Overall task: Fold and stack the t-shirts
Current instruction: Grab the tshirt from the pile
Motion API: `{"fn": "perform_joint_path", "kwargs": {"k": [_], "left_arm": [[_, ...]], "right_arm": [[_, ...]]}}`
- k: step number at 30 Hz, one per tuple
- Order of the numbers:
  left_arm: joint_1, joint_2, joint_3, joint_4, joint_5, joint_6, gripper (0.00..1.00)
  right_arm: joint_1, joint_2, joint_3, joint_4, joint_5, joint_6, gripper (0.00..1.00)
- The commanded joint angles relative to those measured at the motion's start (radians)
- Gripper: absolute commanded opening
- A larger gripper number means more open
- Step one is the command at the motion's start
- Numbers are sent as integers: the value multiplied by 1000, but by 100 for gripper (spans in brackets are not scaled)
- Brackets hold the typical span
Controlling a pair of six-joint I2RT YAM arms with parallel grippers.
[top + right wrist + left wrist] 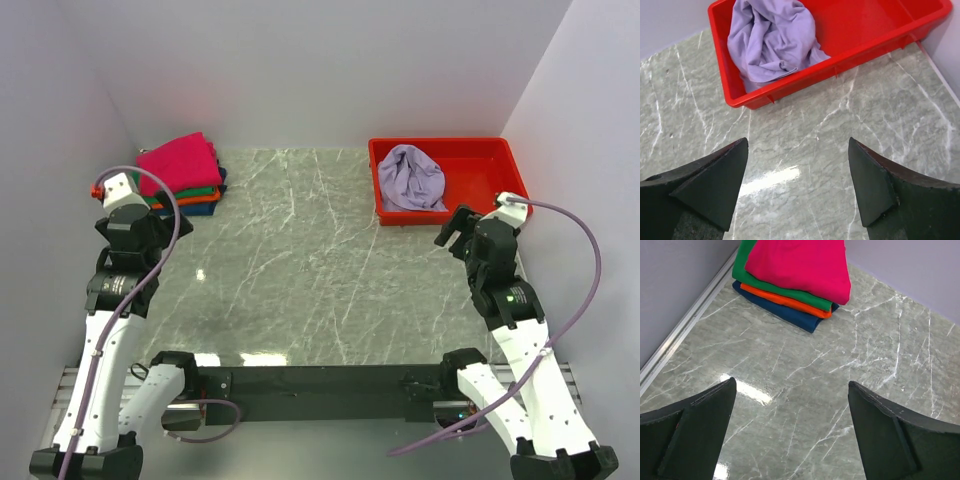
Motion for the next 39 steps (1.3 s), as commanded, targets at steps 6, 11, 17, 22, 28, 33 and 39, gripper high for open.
{"fn": "perform_joint_path", "kwargs": {"k": [6, 11, 17, 22, 28, 33, 39], "left_arm": [[-25, 4, 30, 83, 62, 106, 99], [-25, 48, 25, 106, 109, 24, 99], [-25, 103, 38, 83, 139, -78, 99], [-25, 60, 33, 52, 103, -107, 99], [-25, 46, 51, -32, 90, -107, 99], [-25, 45, 81, -96, 73, -101, 99], [-25, 7, 61, -119, 70, -134, 99]], "right_arm": [[-4, 9, 43, 20, 47, -55, 91], [-4, 182, 147, 46, 30, -78, 92], [-7, 477, 279, 94, 50, -88, 92], [-18, 745, 401, 115, 2, -104, 91], [-18, 994, 560, 91, -59, -105, 86], [-18, 1106, 632, 83, -105, -110, 85], [-18, 1178, 675, 72, -138, -110, 84]]}}
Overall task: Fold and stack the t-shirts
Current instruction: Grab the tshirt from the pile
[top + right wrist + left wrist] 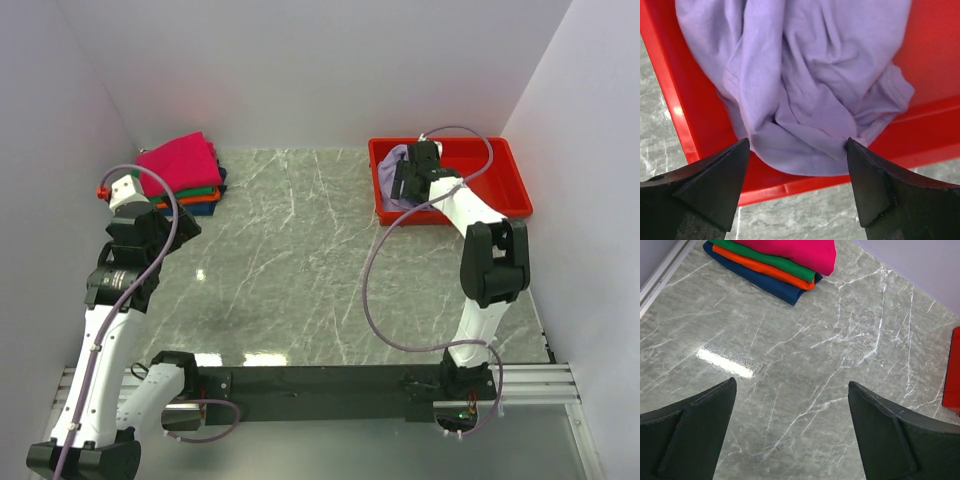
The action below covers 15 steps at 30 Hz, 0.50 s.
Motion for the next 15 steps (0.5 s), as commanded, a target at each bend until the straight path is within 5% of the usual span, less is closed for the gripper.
{"fn": "perform_joint_path", "kwargs": {"k": [1, 9, 13, 15], "left_arm": [[-3, -39, 19, -21, -17, -30, 99], [-3, -51, 36, -59, -39, -15, 99], [-3, -62, 30, -59, -36, -18, 99], [-3, -67, 29, -59, -36, -21, 99]], "right_arm": [[-5, 36, 65, 1, -23, -13, 84], [-5, 114, 122, -34, -6, -10, 77], [-5, 151, 147, -74, 1, -2, 66], [-5, 140, 122, -52, -6, -2, 52]]}}
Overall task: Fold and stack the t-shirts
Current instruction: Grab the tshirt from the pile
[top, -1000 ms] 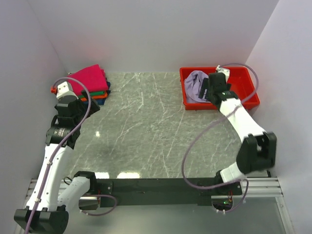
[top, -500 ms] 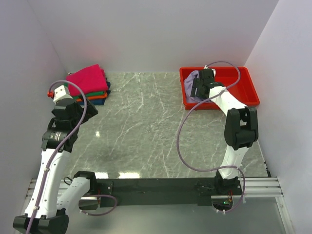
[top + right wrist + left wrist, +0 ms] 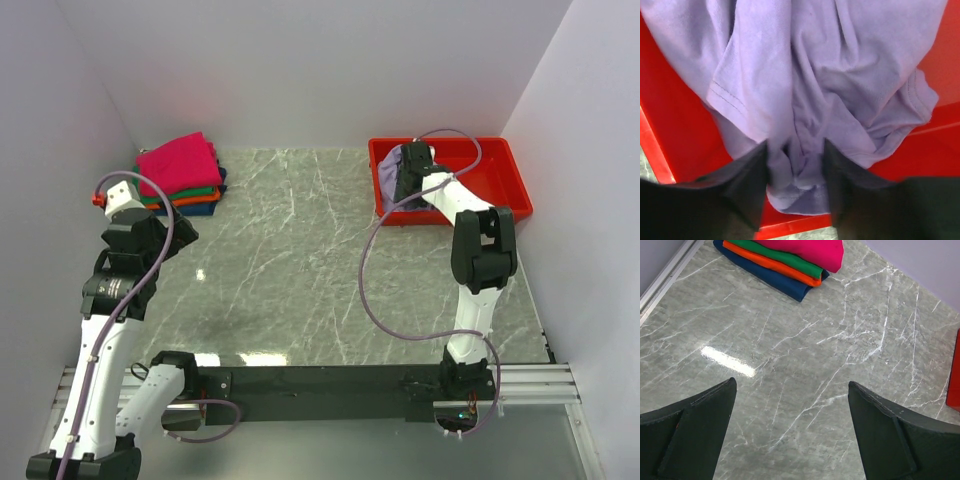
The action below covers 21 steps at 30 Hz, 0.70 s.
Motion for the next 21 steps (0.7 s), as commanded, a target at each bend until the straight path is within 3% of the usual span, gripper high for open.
{"fn": "perform_joint_path", "kwargs": {"k": [1, 3, 5, 14, 21], "left_arm": [[-3, -25, 28, -3, -14, -7, 99], [-3, -26, 31, 0, -16, -4, 99], [-3, -26, 31, 9, -16, 8, 99], [-3, -17, 21, 87, 24, 1, 99], [-3, 13, 54, 118, 85, 65, 99]], "right_arm": [[-5, -17, 17, 2, 2, -5, 48], [-5, -24, 34, -3, -10, -9, 30], [-7, -30, 78, -29, -3, -10, 0], [-5, -212, 267, -98, 13, -17, 0], [12, -530, 209, -86, -125, 44, 0]]}}
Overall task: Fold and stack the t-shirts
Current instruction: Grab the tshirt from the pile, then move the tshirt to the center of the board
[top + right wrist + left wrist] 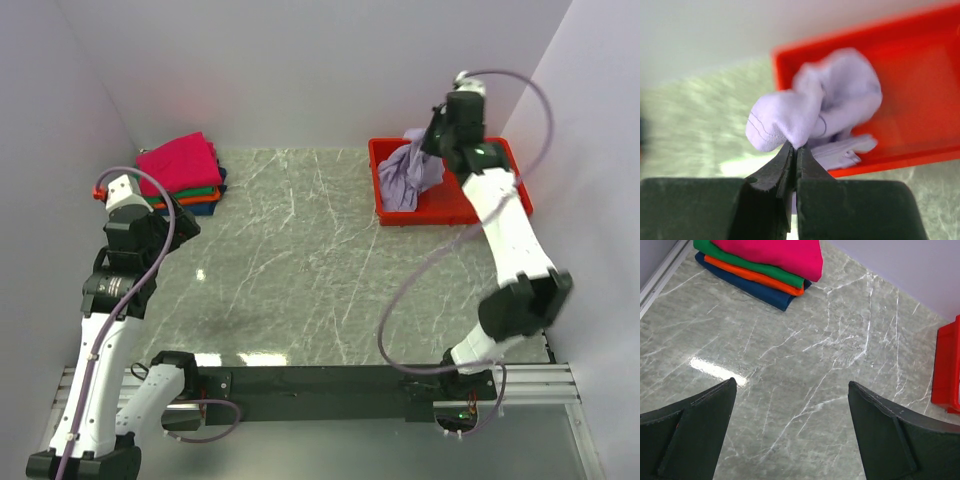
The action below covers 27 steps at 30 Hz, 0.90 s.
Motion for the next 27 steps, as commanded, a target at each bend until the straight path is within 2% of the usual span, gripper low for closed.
{"fn": "perform_joint_path", "kwargs": {"k": [1, 4, 7, 11, 15, 19, 23, 27], "left_arm": [[-3, 13, 61, 50, 50, 62, 99], [-3, 24, 91, 37, 72, 97, 99], [-4, 31, 119, 31, 114, 115, 99], [-3, 18, 121, 62, 214, 131, 99], [-3, -1, 105, 56, 247, 131, 99], [-3, -8, 95, 39, 276, 144, 100], [-3, -21, 92, 36, 288, 143, 99], [-3, -33, 65, 46, 319, 126, 99]], "right_arm": [[21, -192, -8, 25, -97, 27, 0], [98, -304, -31, 17, -131, 17, 0], [230, -378, -20, -9, -119, 3, 0], [343, -439, -23, -3, -166, 102, 0], [466, -455, -1, 8, -217, 142, 0], [615, -421, 106, -9, -237, 155, 0], [693, -354, 197, -27, -232, 188, 0], [709, -381, 90, 41, -174, 256, 0]]}}
